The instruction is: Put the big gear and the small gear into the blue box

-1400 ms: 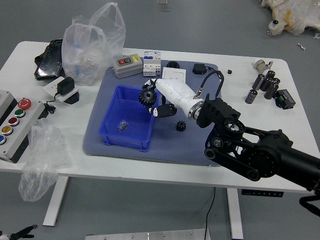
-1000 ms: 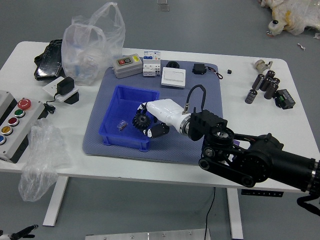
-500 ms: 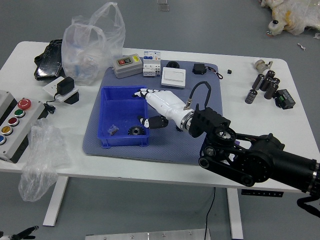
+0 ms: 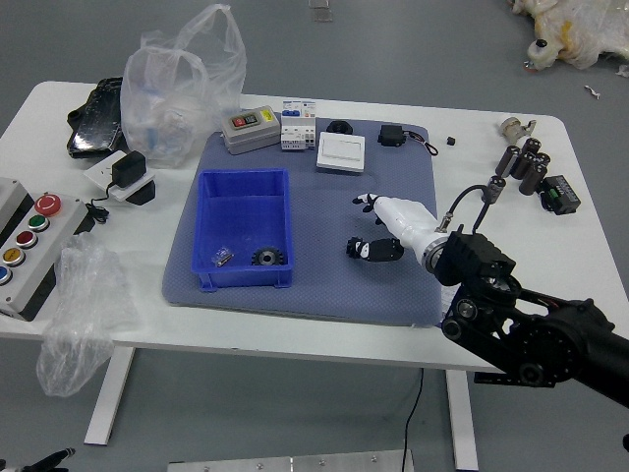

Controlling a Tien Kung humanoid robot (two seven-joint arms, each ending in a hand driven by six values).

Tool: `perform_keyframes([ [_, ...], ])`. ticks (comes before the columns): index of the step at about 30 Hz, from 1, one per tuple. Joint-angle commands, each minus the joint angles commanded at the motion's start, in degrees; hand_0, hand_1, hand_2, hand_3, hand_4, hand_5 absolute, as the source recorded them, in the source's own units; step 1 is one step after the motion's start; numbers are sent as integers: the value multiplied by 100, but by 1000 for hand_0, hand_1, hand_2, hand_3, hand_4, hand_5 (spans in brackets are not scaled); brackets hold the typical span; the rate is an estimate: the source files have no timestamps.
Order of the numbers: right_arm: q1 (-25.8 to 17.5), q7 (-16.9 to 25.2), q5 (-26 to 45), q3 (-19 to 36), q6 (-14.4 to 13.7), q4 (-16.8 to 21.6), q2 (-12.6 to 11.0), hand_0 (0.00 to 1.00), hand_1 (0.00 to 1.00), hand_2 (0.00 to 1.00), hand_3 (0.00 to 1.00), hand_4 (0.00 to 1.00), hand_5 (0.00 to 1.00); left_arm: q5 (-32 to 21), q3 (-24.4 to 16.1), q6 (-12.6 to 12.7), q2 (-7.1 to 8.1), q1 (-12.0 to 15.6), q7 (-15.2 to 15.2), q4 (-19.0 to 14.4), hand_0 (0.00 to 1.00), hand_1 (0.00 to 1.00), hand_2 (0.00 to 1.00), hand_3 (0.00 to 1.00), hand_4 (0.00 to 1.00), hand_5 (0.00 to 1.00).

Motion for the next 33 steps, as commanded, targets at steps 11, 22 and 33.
perform_keyframes([
  [11, 41, -123, 242, -277, 12, -130, 99, 482, 487, 590, 688, 580, 135, 25, -2, -10, -1, -16, 4, -2, 653, 469, 506, 717, 736, 625],
  [22, 94, -66, 345, -465, -280, -298, 196, 425, 417, 461, 608, 490, 45, 7, 16, -10, -1, -32, -10, 1, 653, 469, 506, 719, 734, 624],
  [33, 125, 60, 360, -432, -457, -316, 196, 382, 393, 401, 555, 483, 158, -50, 76, -7, -8, -31, -52, 9, 653, 469, 505, 719, 734, 626],
])
